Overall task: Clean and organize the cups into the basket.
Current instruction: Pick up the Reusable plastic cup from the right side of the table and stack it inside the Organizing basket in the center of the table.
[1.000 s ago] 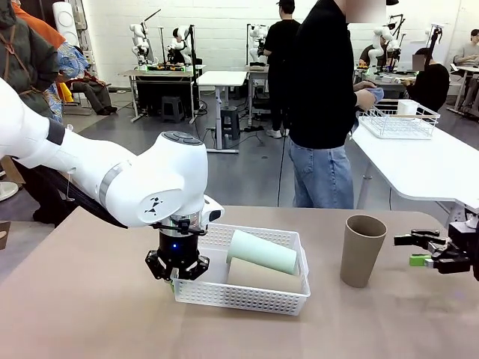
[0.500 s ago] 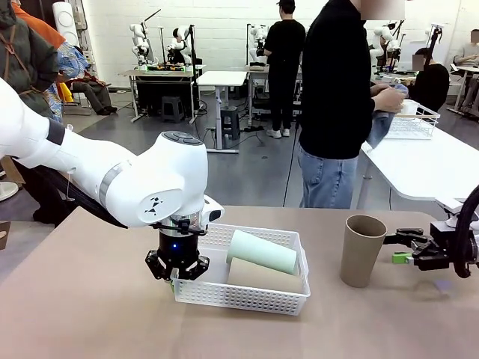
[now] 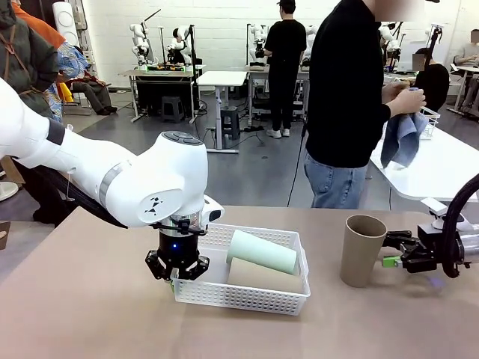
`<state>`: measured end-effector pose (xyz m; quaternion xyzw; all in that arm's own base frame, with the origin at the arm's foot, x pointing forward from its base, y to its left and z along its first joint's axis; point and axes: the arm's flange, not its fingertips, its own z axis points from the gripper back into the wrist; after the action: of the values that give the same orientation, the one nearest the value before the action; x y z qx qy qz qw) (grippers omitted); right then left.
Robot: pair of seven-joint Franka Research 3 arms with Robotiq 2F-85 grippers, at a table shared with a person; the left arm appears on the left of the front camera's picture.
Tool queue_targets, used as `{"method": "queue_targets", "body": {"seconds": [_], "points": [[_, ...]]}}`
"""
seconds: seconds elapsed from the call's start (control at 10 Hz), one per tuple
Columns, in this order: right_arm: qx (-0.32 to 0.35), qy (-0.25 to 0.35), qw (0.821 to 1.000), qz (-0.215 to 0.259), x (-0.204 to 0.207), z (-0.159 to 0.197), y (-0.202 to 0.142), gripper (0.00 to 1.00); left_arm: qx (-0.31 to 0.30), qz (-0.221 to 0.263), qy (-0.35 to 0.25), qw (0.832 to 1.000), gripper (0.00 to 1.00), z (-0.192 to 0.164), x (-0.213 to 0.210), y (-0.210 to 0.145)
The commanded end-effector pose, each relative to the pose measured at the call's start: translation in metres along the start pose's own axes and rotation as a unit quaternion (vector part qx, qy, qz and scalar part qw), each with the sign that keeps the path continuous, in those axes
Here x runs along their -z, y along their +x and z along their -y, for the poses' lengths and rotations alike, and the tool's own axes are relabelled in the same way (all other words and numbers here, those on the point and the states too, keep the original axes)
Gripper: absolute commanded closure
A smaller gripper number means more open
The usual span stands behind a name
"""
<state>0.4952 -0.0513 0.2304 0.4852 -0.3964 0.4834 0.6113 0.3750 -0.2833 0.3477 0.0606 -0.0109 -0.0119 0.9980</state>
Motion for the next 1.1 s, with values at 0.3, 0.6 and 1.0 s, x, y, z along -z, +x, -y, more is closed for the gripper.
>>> {"method": "queue_targets", "body": {"seconds": [0.3,0.6,1.0], "points": [[-0.002,0.026,0.999,-0.027,0.036,0.005,0.005,0.0,0.004,0.003,0.001,1.0,1.0,-0.001,-0.001,-0.001],[-0.004,0.04,0.999,-0.037,0.047,0.002,0.006,0.0,0.004,0.003,0.001,1.0,1.0,-0.001,-0.001,-0.001],[-0.012,0.061,0.997,-0.04,0.056,-0.003,0.008,0.0,0.004,0.003,0.001,1.0,1.0,-0.001,-0.001,-0.001]]}}
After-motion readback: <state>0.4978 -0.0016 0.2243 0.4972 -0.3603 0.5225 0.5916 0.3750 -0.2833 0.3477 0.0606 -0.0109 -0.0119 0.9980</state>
